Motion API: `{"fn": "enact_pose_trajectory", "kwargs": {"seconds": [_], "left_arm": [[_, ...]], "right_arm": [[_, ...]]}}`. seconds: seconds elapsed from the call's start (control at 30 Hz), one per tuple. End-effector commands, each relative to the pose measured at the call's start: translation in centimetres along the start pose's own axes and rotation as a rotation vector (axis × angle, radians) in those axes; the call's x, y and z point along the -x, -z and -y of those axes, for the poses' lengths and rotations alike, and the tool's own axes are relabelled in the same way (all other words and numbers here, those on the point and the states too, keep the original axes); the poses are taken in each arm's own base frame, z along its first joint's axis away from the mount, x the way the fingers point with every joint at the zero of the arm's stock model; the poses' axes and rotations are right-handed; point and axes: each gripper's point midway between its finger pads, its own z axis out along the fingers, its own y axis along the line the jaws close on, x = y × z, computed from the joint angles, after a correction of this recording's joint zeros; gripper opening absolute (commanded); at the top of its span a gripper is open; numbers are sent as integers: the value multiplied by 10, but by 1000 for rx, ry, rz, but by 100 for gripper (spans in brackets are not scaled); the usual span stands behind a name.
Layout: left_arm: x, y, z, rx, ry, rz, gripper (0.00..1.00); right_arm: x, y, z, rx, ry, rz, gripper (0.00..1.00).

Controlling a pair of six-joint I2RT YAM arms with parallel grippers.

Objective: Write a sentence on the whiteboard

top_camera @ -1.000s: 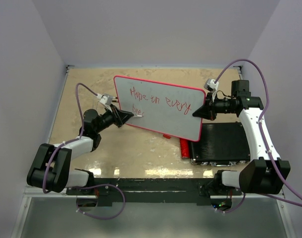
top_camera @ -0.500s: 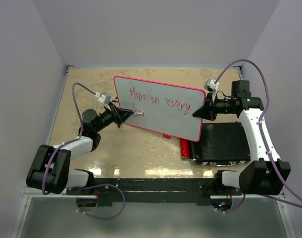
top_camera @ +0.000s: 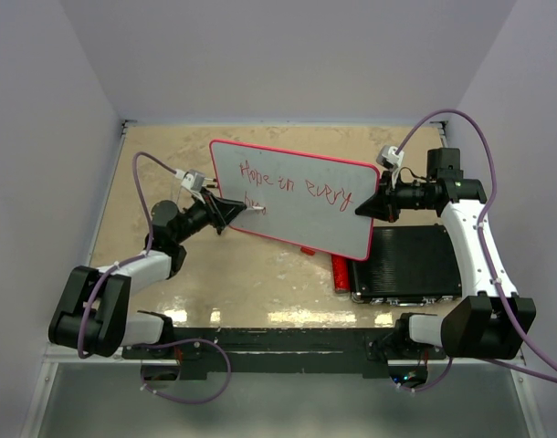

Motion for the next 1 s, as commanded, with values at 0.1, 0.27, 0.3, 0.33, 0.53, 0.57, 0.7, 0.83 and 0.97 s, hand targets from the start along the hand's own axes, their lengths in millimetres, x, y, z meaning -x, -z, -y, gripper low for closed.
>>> {"fn": "enact_pose_trajectory", "kwargs": {"seconds": [0.1,0.27,0.3,0.33,0.53,0.57,0.7,0.83,0.97], "left_arm": [[17,-10,0,-25,-27,31,0],[10,-15,0,-32,-15,11,0],[10,-15,0,-34,-15,8,0],[9,-16,1,-35,-14,6,0],[10,-20,6,-53,-9,9,0],[10,-20,7,-56,-12,9,0],[12,-19,14,-75,-12,12,0],[25,-11,30,-110,-33,34,0],[40,2,47,-121,-67,46,0]], "right_arm": [[9,3,-8,5,59,21,0],[9,3,-8,5,58,20,0],[9,2,-8,7,58,20,0],[9,2,-8,6,60,20,0],[9,2,-7,5,58,20,0],[9,2,-8,6,56,19,0],[8,2,-8,7,57,19,0],[8,2,-7,3,58,18,0],[9,2,-7,2,60,20,0]]}}
